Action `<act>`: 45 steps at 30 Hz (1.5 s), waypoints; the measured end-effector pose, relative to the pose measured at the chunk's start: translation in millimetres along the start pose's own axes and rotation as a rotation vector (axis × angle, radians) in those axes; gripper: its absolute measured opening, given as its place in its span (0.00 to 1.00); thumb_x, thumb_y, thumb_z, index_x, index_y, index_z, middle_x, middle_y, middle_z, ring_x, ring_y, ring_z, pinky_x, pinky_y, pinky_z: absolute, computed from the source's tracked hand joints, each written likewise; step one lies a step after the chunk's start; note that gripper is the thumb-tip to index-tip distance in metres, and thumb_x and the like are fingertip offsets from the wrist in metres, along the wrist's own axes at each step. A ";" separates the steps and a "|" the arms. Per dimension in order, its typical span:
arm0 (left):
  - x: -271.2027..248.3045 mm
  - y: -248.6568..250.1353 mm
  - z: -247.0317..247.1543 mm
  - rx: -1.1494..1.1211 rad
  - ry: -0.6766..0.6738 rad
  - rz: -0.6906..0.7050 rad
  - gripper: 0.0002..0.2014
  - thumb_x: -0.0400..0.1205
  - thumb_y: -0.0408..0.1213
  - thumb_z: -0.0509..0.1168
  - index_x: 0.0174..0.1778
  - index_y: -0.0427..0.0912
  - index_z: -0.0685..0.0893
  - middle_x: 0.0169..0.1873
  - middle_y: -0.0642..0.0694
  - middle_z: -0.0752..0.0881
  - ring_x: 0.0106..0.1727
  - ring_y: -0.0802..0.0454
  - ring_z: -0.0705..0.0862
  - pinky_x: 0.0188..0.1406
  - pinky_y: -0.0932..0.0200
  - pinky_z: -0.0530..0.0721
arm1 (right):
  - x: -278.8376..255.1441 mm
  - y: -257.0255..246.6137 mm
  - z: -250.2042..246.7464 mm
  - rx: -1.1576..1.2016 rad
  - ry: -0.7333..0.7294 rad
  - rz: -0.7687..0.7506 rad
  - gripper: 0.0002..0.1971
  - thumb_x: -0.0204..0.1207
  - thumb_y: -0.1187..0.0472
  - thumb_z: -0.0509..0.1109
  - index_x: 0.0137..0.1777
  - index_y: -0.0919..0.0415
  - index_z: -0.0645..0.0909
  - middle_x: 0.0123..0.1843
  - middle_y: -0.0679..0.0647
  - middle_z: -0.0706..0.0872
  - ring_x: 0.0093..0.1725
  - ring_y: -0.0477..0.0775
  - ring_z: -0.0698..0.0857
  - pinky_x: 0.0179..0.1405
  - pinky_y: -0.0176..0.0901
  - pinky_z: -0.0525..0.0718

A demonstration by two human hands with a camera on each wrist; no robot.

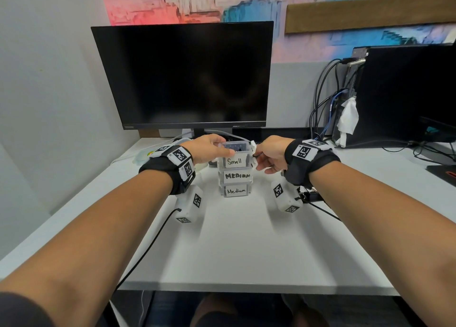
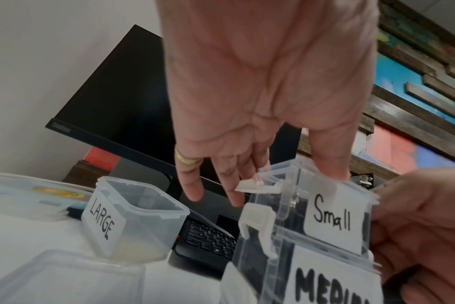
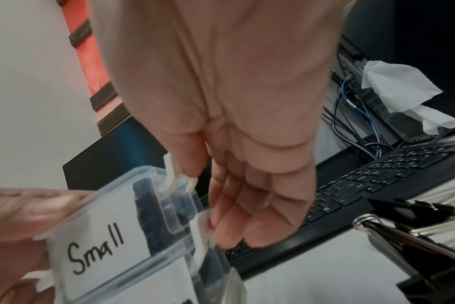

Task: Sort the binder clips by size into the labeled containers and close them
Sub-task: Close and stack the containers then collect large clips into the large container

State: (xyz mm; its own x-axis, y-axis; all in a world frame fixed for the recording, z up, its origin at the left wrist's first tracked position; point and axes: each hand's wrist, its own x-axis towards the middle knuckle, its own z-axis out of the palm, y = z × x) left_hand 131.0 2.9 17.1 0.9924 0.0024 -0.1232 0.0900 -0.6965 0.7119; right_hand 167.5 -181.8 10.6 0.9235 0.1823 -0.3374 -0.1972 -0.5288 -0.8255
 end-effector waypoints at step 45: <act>-37.0 -35.8 -16.4 0.339 0.123 -0.144 0.21 0.90 0.42 0.49 0.77 0.40 0.71 0.75 0.41 0.73 0.75 0.43 0.70 0.74 0.53 0.65 | -38.6 -38.9 18.9 -0.612 0.115 -0.351 0.19 0.83 0.55 0.62 0.69 0.62 0.80 0.65 0.57 0.84 0.65 0.57 0.82 0.59 0.44 0.80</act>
State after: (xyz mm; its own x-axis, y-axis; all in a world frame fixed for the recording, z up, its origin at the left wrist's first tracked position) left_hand 92.4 39.4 7.5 0.9761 0.1894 -0.1063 0.2168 -0.8803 0.4220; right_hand 133.3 -152.7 47.2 0.9341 0.3565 -0.0203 0.3071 -0.8312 -0.4634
